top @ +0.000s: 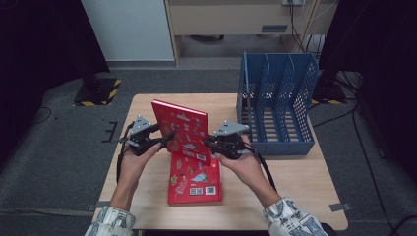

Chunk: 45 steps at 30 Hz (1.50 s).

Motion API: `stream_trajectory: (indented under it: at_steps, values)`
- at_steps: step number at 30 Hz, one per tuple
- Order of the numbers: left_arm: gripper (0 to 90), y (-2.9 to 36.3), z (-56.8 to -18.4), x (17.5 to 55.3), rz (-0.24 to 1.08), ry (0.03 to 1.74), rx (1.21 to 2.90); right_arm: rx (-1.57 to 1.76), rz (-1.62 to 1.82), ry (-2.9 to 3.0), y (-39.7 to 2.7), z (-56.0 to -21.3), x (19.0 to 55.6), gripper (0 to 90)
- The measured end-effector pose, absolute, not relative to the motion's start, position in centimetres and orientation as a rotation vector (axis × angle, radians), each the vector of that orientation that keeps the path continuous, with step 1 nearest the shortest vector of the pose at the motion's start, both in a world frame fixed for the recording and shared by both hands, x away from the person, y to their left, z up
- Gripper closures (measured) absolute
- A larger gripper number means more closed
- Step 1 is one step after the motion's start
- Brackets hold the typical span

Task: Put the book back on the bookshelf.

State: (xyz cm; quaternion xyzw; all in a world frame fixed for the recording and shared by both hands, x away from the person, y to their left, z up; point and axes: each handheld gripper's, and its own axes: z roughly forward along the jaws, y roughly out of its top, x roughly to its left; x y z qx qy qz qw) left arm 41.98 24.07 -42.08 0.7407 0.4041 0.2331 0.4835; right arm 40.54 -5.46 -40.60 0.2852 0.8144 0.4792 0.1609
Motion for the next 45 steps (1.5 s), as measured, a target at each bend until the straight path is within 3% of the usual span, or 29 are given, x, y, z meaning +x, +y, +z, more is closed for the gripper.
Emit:
stream_trajectory:
  at_steps: [7, 17, 23, 27, 32, 45]
  values:
    - [29.7, 23.8, -42.1, 41.9, 0.557, 0.966, 1.808, 0.792, 1.379, 2.341, -5.5, -40.7, 40.4, 74.0]
    - [27.1, 23.9, -42.1, 41.7, 0.545, 0.953, 1.813, 0.711, 1.408, 2.34, -4.4, -40.2, 40.3, 61.7]
    - [27.1, 23.9, -42.1, 41.6, 0.546, 0.948, 1.81, 0.69, 1.433, 2.33, -3.5, -39.5, 40.2, 48.8]
    - [27.1, 23.9, -42.2, 41.5, 0.546, 0.946, 1.811, 0.679, 1.456, 2.32, -3.3, -39.0, 40.2, 47.9]
    - [27.0, 23.8, -42.2, 41.3, 0.542, 0.939, 1.812, 0.658, 1.515, 2.3, -3.2, -37.7, 40.4, 49.0]
    - [27.0, 23.0, -42.1, 40.9, 0.512, 0.898, 1.831, 0.634, 1.547, 2.306, -3.4, -36.3, 41.2, 68.7]
